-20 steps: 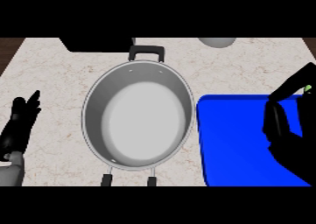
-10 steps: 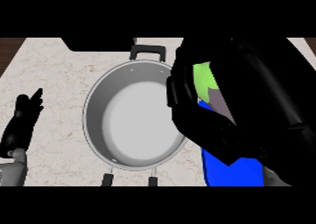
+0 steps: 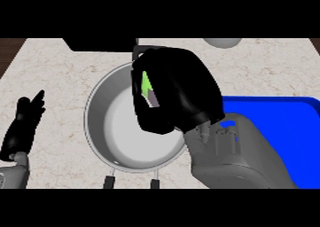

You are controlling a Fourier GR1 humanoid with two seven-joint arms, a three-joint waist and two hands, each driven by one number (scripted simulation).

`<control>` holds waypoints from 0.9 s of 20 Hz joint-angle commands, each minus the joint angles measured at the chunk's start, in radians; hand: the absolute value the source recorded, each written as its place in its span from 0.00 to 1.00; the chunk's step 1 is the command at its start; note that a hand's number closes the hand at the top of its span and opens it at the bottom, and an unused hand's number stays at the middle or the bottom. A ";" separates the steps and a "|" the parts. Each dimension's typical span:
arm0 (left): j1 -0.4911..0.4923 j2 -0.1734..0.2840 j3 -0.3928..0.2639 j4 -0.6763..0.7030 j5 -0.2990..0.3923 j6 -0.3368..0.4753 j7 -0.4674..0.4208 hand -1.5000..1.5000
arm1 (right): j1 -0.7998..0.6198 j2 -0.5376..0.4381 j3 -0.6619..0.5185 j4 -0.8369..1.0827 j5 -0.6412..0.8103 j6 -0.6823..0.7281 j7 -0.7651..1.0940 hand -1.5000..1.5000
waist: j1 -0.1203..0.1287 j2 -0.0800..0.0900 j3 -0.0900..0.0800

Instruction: Pick the eggplant from the tray and place it in the pot

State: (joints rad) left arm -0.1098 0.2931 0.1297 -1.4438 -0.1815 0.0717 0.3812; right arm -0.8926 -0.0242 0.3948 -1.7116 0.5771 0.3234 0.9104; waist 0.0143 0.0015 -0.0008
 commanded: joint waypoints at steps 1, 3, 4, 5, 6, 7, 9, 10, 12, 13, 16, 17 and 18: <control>0.040 -0.004 -0.006 -0.050 -0.001 -0.010 0.012 0.50 | -0.001 0.023 0.007 0.100 -0.072 -0.083 0.033 0.00 | 0.003 -0.002 0.001; 0.020 -0.016 -0.004 -0.018 -0.012 0.005 0.008 0.50 | 0.045 0.023 0.078 0.129 -0.066 -0.209 -0.044 0.00 | 0.001 -0.001 0.001; -0.025 -0.020 -0.003 0.043 -0.013 0.008 -0.019 0.50 | 0.081 0.024 0.113 0.157 -0.055 -0.296 -0.094 0.00 | 0.000 0.002 0.000; 0.045 -0.015 -0.017 -0.048 -0.015 -0.003 0.004 0.50 | 0.048 0.024 0.058 0.117 -0.127 -0.299 -0.048 0.00 | 0.008 -0.001 0.001; -0.015 0.002 0.010 -0.026 0.003 -0.010 0.041 0.50 | 0.064 0.024 0.057 0.138 -0.151 -0.359 -0.086 0.00 | 0.008 0.001 0.001; -0.035 0.001 0.008 0.054 -0.014 -0.003 -0.025 0.50 | 0.027 0.024 -0.006 0.223 -0.156 -0.390 -0.164 0.00 | 0.007 0.008 0.000; 0.010 -0.009 -0.011 -0.017 -0.021 -0.001 0.006 0.50 | 0.082 0.024 0.025 0.120 -0.160 -0.494 -0.136 0.00 | 0.004 0.000 0.001; -0.035 -0.019 -0.013 0.014 -0.027 0.011 0.009 0.50 | 0.087 0.024 0.032 0.160 -0.155 -0.569 -0.187 0.00 | 0.003 0.004 0.001; -0.003 0.016 0.032 0.018 0.024 -0.035 -0.015 0.50 | 0.098 0.024 0.015 0.123 -0.167 -0.658 -0.179 0.00 | 0.004 0.000 0.001; -0.027 0.017 0.010 -0.019 -0.003 -0.026 0.064 0.50 | 0.116 0.024 -0.008 0.105 -0.159 -0.667 -0.187 0.00 | -0.005 -0.002 0.002; -0.002 0.026 0.035 -0.015 0.010 -0.031 0.028 0.50 | 0.156 0.008 -0.119 0.064 -0.168 -0.643 -0.237 0.00 | -0.014 -0.002 0.001; 0.026 -0.003 0.020 -0.016 -0.011 -0.002 -0.006 0.50 | 0.163 -0.014 -0.155 0.072 -0.173 -0.641 -0.241 0.00 | -0.013 -0.002 0.001; -0.031 -0.007 0.015 0.043 -0.018 0.000 0.004 0.50 | 0.193 -0.008 -0.159 0.058 -0.172 -0.667 -0.280 0.00 | -0.021 0.000 0.001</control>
State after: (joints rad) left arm -0.1161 0.2985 0.1486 -1.4406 -0.1860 0.0594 0.3912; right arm -0.7576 -0.0181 0.3047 -1.6189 0.4138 -0.2929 0.6899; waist 0.0050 0.0009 0.0004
